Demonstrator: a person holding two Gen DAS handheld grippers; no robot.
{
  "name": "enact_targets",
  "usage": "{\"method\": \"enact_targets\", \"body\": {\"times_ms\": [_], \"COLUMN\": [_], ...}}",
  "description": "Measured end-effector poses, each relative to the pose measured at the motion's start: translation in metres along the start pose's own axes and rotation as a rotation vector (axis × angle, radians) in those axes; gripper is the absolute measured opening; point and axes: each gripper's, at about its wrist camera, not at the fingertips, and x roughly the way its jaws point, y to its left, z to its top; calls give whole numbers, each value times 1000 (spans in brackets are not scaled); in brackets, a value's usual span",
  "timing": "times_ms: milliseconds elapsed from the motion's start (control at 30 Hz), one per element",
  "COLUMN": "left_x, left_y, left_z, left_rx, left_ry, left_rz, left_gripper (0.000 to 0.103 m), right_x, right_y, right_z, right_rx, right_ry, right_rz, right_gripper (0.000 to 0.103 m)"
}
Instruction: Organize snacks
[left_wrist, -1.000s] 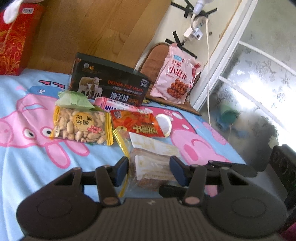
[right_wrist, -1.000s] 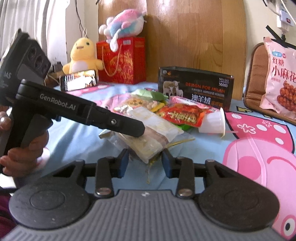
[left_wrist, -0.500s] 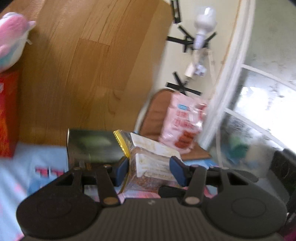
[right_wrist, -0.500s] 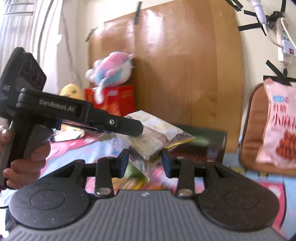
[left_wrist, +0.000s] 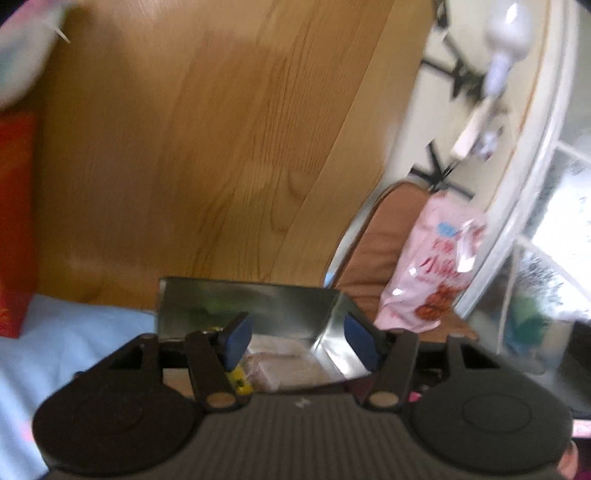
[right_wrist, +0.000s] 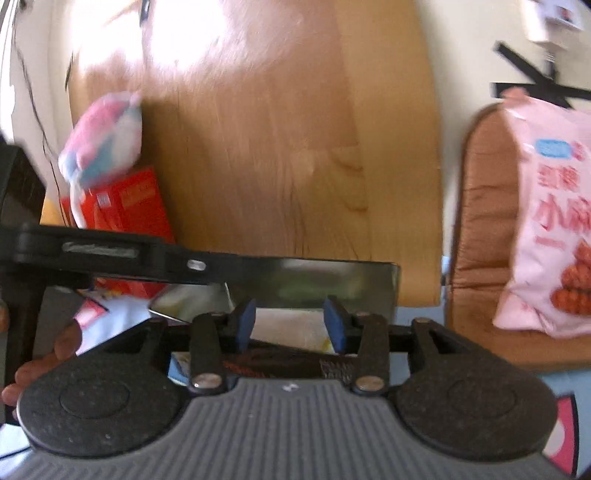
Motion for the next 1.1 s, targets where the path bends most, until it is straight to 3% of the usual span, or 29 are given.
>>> {"method": "enact_targets", "body": {"times_ms": [100,200,400,567,667,800,1100], "left_x": [-37,-47,-4,26,35,26,16], "left_y": [7,2,-14,-14,-16,-34,-40], "left_z": [-14,-29,-49,-59,-70,-82,-90], "left_rx": [-48,-56,-39,-50,-49,17,-60], "left_ry": [-22,27,182,245,296,285,225], "left_rz": [-28,-28,44,92,97,138,136], "left_gripper": [59,59,59,59,50,48,48], "right_x": [-26,-35,-36,-32,-32,-34,-38], "right_y": [-13,-21,-32,-23,-25,-28,-19], "right_z": [-18,-41,-72,-75,-75,-77,-78], "right_rx": [72,97,209,182,188,198,146], "right_ry": [2,62,169,197,200,193,166], "right_rz": [52,53,49,60,74,70,17], "right_gripper": [44,44,45,46,46,46,46]}}
